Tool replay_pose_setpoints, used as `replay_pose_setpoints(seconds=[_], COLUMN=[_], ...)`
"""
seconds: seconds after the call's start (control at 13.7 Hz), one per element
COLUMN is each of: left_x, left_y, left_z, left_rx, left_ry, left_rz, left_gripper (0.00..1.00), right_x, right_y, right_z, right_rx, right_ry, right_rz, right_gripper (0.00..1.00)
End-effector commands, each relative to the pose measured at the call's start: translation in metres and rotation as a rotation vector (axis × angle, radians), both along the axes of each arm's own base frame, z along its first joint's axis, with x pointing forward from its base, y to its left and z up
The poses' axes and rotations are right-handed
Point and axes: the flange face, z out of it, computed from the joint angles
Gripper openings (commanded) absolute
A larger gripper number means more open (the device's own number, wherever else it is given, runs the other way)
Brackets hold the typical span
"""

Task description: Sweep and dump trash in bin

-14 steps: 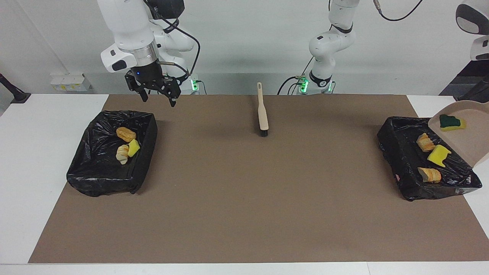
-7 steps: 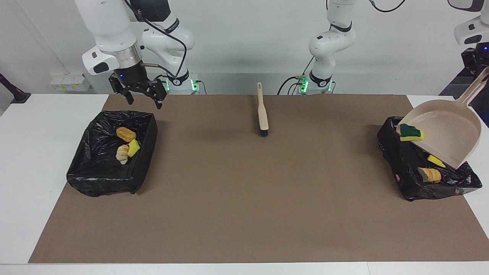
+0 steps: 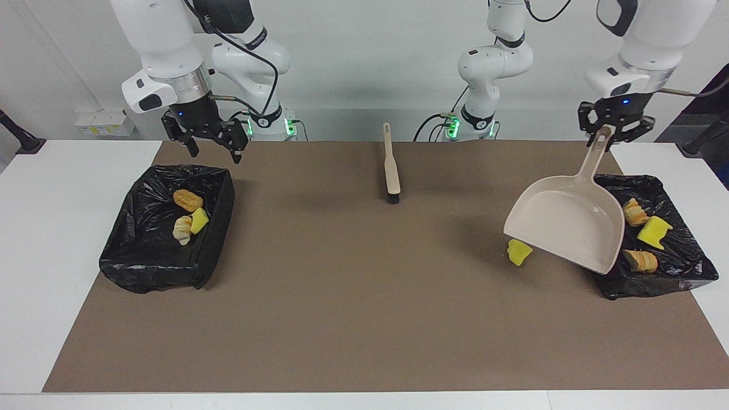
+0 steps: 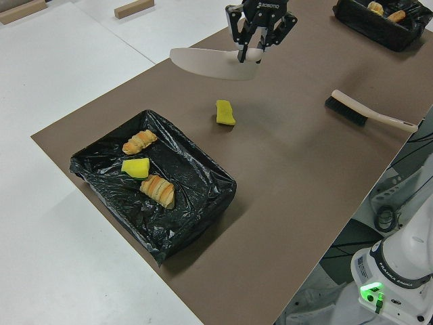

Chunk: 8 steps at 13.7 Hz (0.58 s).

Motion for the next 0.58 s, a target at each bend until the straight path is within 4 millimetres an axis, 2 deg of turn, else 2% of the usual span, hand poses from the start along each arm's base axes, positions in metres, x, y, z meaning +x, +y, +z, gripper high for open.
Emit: replay_pose_setpoints(seconds=[0.0,0.29,0.51], left_x=[-0.009,-0.020,-0.019], left_y=[-0.044,-0.123,-0.181], left_z=[-0.021,-0.067,-0.101], left_rx=[-0.056,-0.153,-0.244], left_ry=[-0.034,-0.060,-0.088], left_rz=[0.087,0.169,0.284], left_gripper=[0.00,0.00,0.00], right_x=[0.002,0.002,0.002], right_y=[-0.001,-0.004,-0.003], right_z=[0.003,0.003,0.003], right_rx=[0.005,0.008,0.008], right_ry=[-0.013,-0.015,-0.014], right_rz=[0.006,-0.004,-0.004], right_gripper=[1.00,1.00,1.00])
